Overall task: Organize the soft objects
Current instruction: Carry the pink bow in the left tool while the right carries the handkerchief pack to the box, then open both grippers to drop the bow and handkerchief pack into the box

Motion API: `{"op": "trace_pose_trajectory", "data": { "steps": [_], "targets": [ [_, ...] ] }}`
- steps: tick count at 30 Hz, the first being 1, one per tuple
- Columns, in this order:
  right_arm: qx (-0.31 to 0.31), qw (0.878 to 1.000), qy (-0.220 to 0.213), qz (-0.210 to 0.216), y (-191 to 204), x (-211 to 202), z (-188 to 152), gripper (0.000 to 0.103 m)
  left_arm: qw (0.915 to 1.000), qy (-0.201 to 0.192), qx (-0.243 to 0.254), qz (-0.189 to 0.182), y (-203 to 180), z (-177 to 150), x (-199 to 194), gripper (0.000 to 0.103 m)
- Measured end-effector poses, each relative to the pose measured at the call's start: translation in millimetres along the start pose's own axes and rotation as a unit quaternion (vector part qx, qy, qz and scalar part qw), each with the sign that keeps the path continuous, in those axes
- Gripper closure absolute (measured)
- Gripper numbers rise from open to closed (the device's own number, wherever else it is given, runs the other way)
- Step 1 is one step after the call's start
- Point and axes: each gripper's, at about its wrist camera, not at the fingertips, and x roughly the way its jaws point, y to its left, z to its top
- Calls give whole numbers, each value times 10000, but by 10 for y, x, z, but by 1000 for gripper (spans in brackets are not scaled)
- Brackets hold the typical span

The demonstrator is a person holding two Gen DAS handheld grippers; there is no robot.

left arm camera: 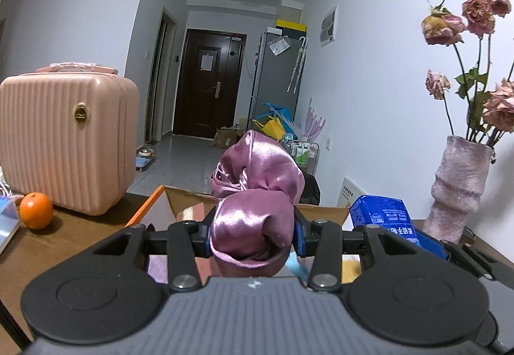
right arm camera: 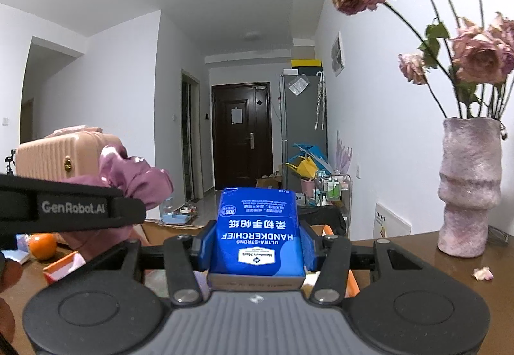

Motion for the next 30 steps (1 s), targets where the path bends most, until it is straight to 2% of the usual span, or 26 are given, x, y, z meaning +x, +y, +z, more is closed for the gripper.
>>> {"op": "trace_pose_trajectory", "data": {
  "steps": [12,18,20,22,27,30],
  "targets": [
    [-48,9998,190,24,-14,488,48,52,10000,4,47,10,69,106,467,59],
    [-104,9995,298,28,-16,533,35,51,9999,83,84,84,79,91,537,56],
    [-124,9996,261,-15,-26,525,50,46,9998,78,114,128,83,84,536,47],
    [-105,9996,239,-48,-36,514,53,38,9998,28,120,147,88,90,520,31],
    [-12,9997,186,-153,-74,485,39,12,9990,-180,99,408,122,100,452,2],
    [27,9996,131,-241,-88,461,26,1,9980,-281,31,574,149,107,424,0]
  ]
}}
